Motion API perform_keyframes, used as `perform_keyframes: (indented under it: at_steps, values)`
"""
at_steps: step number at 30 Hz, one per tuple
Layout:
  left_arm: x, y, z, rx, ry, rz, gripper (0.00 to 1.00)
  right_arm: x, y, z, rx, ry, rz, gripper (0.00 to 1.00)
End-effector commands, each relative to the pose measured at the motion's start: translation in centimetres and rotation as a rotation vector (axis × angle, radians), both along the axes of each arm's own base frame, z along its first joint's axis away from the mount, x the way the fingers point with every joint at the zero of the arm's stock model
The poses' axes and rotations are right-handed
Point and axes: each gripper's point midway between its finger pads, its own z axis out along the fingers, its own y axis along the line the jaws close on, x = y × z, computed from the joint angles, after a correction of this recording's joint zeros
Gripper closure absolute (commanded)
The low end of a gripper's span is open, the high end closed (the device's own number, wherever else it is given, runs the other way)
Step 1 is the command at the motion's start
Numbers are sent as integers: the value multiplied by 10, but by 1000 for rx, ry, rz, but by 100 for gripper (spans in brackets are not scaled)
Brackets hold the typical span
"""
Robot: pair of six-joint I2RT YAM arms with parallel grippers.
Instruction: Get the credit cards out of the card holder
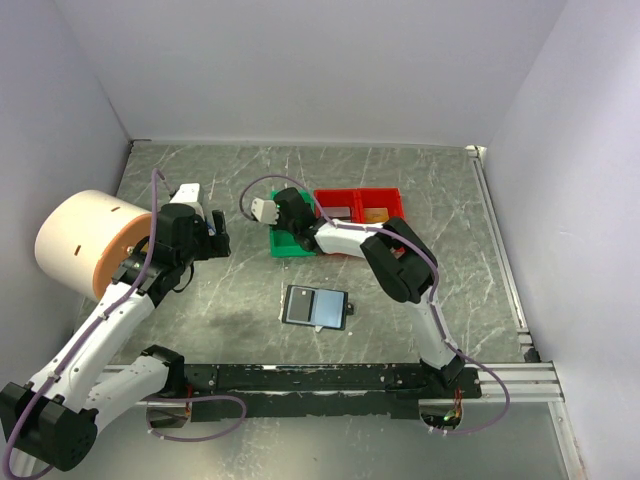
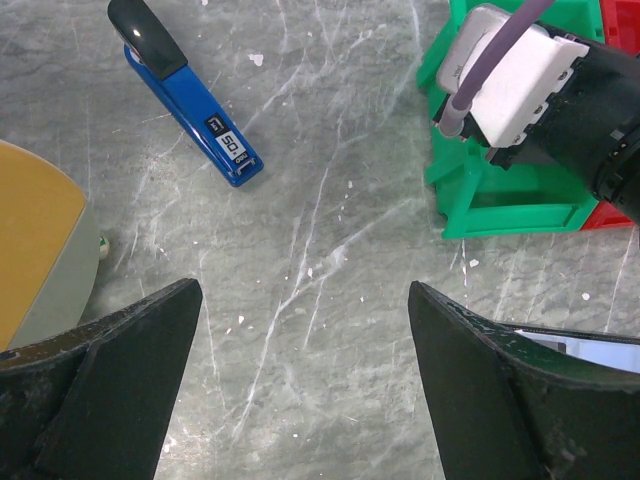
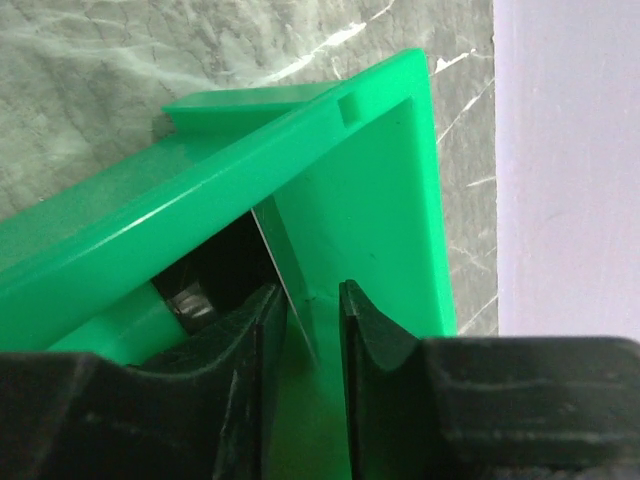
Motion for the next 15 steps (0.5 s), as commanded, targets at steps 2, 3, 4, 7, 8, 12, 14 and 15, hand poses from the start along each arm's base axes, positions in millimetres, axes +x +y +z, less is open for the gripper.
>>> perform_keyframes:
  at_steps: [2,3,4,7,8,12,14,15]
  values:
    - [4,2,7,5,-21,1,4,-2,-1,11,23,-13,14,68]
    - [5,1,6,5,-20,0,5,-3,-1,10,19,-12,16,67]
    - [5,1,5,6,-16,-3,5,-3,-2,9,13,-12,15,66]
    - [5,1,4,8,-10,-4,5,-2,-5,7,3,-14,5,64]
    - [5,0,3,8,-8,-5,5,-3,-5,8,6,-13,6,64]
    - [5,0,3,8,-6,-9,6,-8,-1,13,35,8,35,60]
    - [5,-1,2,9,-3,-10,6,-11,2,15,51,22,52,56]
    - [5,-1,2,9,-2,-10,6,-12,3,16,59,25,58,56]
